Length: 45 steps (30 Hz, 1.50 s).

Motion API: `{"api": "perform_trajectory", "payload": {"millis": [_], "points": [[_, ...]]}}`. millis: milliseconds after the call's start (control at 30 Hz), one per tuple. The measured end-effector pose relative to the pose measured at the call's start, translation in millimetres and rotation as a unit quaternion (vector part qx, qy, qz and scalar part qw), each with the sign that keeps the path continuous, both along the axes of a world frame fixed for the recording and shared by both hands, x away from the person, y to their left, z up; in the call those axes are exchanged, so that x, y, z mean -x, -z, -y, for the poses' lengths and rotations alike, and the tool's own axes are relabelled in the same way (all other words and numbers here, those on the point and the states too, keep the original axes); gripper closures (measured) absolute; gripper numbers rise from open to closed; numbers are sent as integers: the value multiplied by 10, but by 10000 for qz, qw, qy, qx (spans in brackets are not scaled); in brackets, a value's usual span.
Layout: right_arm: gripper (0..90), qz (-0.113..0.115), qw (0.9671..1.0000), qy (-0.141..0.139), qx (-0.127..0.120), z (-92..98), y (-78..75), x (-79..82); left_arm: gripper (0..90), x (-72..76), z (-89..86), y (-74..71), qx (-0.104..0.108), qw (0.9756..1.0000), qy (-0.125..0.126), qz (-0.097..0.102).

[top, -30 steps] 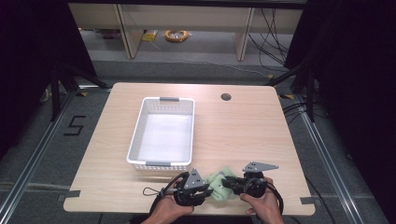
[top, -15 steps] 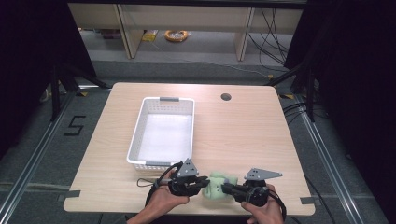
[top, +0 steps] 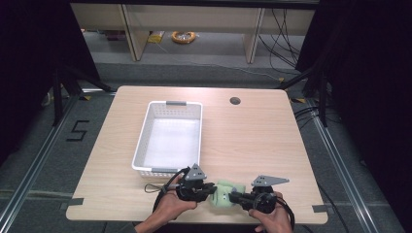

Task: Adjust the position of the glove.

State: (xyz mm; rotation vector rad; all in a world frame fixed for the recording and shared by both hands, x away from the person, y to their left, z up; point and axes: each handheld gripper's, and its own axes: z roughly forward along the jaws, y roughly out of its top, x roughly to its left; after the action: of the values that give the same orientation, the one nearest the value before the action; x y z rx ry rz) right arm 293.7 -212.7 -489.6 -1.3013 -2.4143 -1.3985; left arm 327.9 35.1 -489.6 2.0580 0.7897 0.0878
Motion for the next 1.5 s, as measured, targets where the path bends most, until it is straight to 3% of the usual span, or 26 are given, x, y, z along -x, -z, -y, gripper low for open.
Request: {"api": "perform_trajectory", "payload": {"millis": [133, 167, 200, 233, 267, 333, 367, 400, 533, 633, 667, 700, 733, 833, 867, 900, 1133, 1167, 1200, 1333, 1500], "points": [[793, 52, 9999, -25, 123, 3, 5, -17, 793, -35, -22, 30, 7, 9999, -82, -86], [754, 202, 9994, -107, 253, 16, 13, -36, 782, -40, -24, 36, 20, 9999, -73, -93], [720, 186, 9995, -99, 235, 17, 13, -33, 774, -43, -25, 43, 16, 9999, -93, -109], [687, 29, 9999, -69, 126, 6, 9, -18, 763, -38, -20, 51, 62, 9997, -168, -171], [664, 192, 9996, -85, 188, 29, 5, -31, 753, -46, -29, 54, 57, 9998, -147, -147], [647, 171, 9997, -101, 105, 33, -6, -31, 738, -48, -38, 53, 73, 9997, -160, -157], [628, 131, 9998, -18, 160, 50, -52, -9, 711, -51, -44, 53, 85, 9997, -169, -150], [589, 280, 9994, 70, 183, 97, -86, -21, 687, -49, -49, 51, 113, 9996, -195, -164], [570, 444, 9984, 271, 223, 213, -112, -51, 639, -37, -102, 20, 145, 9995, -241, -160], [558, 320, 9979, 481, 292, 318, -86, -67, 610, -3, -146, -18, 260, 9988, -355, -202], [547, 116, 9974, 630, 317, 340, -70, -55, 576, 20, -187, -44, 322, 9983, -372, -299], [541, 325, 9972, 580, 333, 357, -38, -80, 571, 40, -193, -46, 346, 9980, -429, -324], [541, 325, 9972, 580, 333, 357, -38, -80, 569, 40, -193, -46, 346, 9980, -429, -324], [521, 209, 9975, 578, 351, 339, -11, -95, 550, 92, -185, -19, 361, 9976, -429, -405], [509, 167, 9967, 630, 488, 331, 5, -100, 540, 118, -162, 13, 390, 9969, -419, -548], [498, 98, 9973, 591, 418, 323, 29, -109, 538, 120, -151, 27, 398, 9963, -384, -655], [468, -46, 9966, 617, 544, 305, 102, -149, 544, 112, -44, 81, 289, 9962, -308, -762], [471, -84, 9966, 580, 587, 286, 123, -152, 544, 93, -16, 113, 335, 9950, -424, -836], [471, -84, 9966, 580, 587, 286, 123, -152, 544, 93, -16, 113, 335, 9950, -424, -836], [481, -175, 9959, 632, 629, 291, 141, -162, 547, 60, 6, 175, 348, 9914, -451, -1176], [497, -176, 9966, 573, 557, 274, 167, -166, 544, 47, 34, 201, 429, 9903, -408, -1255]]}}
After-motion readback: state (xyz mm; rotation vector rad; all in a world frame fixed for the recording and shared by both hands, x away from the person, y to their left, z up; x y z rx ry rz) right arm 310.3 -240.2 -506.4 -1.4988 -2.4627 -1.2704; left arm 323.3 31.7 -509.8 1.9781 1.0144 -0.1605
